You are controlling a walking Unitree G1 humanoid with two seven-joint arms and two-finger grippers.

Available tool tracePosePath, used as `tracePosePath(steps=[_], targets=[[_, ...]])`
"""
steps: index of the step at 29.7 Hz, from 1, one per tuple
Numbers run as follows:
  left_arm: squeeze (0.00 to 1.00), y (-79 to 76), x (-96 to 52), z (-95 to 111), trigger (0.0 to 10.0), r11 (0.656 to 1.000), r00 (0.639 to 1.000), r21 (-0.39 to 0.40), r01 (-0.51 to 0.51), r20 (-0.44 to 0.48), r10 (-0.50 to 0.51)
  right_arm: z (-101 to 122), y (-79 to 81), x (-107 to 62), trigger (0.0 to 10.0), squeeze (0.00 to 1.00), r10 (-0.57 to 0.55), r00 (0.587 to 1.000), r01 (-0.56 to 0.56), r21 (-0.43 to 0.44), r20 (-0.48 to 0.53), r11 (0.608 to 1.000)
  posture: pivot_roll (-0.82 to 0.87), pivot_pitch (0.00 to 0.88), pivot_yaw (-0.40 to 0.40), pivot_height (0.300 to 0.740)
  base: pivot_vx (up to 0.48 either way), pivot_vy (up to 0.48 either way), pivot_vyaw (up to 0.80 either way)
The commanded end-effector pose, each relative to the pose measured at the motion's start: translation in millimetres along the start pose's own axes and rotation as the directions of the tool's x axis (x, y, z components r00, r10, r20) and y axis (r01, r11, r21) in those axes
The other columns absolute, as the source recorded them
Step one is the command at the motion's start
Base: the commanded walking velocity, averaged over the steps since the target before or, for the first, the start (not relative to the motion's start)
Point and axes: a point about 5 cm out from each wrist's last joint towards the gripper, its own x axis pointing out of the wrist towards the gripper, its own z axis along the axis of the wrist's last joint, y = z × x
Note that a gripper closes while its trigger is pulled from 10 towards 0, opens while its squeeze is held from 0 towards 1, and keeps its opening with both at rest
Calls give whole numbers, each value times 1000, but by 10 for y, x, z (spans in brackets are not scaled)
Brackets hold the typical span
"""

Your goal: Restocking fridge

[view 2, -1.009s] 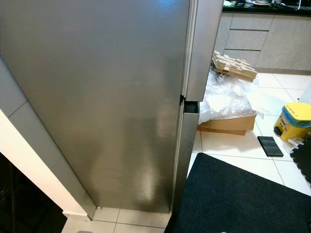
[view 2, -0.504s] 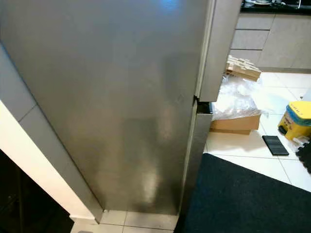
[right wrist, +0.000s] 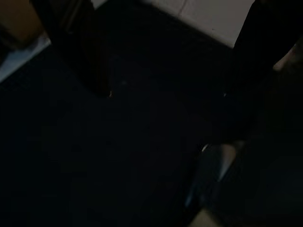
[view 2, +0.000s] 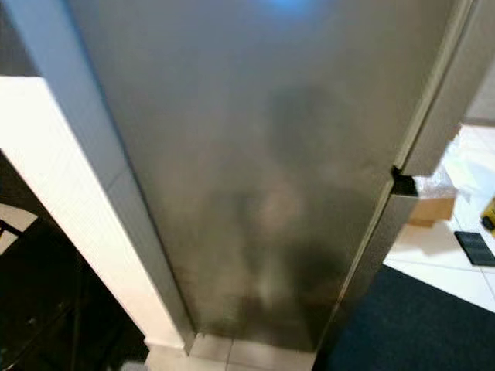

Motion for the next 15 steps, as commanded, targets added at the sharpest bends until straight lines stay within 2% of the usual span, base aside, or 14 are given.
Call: tracePosePath(steps=[1,7,15], targets=[[0,-3,-1,-19,10000,1000,1000,12,5,-7,-5,-33,-43,-4,10000,0,-14,1000,14,12,-7,1000,50,0,5,740,0,0,0],[0,-6,-1,-14,10000,1000,1000,12,8,-5,-8,-71,-42,-6,10000,0,-19,1000,19,19,-15,1000,50,0,5,740,0,0,0],[0,-20,2,-2,10000,1000,1000,11,11,-2,-11,-96,-64,-10,10000,0,-25,999,26,19,-22,999,49,0,4,740,0,0,-784]])
